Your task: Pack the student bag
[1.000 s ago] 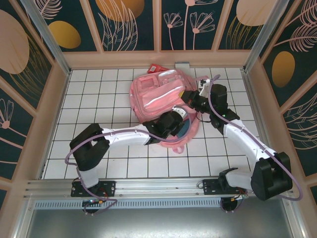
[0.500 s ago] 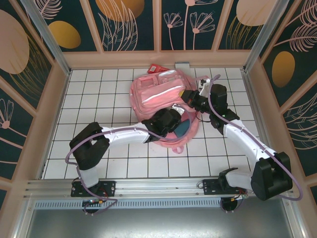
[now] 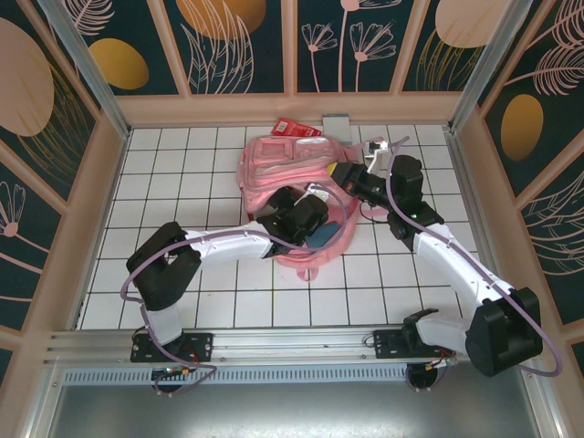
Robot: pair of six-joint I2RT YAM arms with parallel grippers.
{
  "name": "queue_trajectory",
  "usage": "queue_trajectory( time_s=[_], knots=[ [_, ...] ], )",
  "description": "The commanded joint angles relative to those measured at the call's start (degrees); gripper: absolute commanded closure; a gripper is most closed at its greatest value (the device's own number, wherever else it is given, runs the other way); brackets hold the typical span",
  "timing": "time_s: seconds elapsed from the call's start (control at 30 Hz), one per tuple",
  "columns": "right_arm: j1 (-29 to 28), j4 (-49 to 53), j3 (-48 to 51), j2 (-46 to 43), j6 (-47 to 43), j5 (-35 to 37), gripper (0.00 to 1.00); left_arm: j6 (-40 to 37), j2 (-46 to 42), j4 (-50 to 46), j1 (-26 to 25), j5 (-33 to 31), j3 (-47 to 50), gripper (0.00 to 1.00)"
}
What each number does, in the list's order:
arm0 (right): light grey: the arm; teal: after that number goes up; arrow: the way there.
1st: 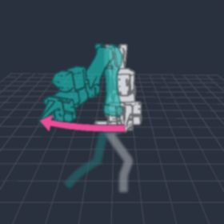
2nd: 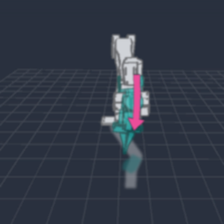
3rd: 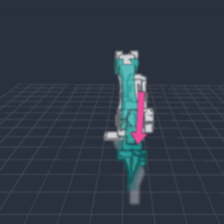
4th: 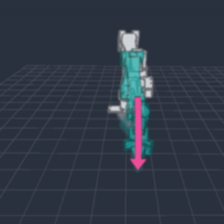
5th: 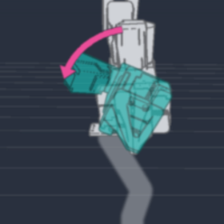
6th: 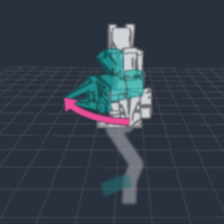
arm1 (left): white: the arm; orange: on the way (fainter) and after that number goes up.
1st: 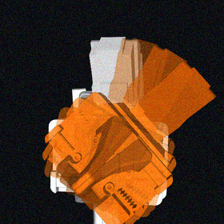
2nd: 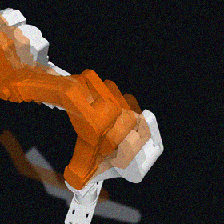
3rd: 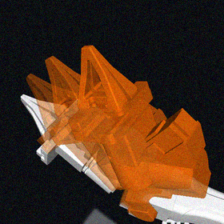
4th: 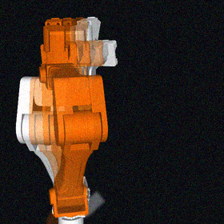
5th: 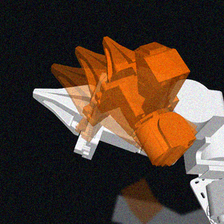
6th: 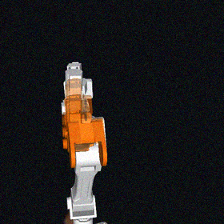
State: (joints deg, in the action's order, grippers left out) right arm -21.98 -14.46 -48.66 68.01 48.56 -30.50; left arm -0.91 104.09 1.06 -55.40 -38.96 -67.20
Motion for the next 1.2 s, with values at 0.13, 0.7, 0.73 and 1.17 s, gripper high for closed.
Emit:
queue_trajectory(
  time_s=[0.13, 0.7, 0.73, 1.17],
  knots=[
    [-0.2, 0.6, 3.0, -2.8, -3.7, 2.2, 0.94, 10.3, -7.5, -2.9, 0.7, 3.9, 1.5, 0.05],
    [3.1, 7.1, 13.5, -12.1, -9.3, 9.2, 0.68, 22.7, -22.2, -7.7, -0.2, 18.7, 10.4, 0.15],
    [3.4, 6.9, 13.8, -12.1, -9.3, 9.2, 0.67, 23.7, -23.4, -8.2, -0.3, 18.8, 11.0, 0.15],
    [4.1, 4.7, 14.3, -7.6, -10.7, 10.2, 0.55, 32.8, -28.9, -13.2, 5.8, 13.4, 15.6, 0.13]
  ],
)
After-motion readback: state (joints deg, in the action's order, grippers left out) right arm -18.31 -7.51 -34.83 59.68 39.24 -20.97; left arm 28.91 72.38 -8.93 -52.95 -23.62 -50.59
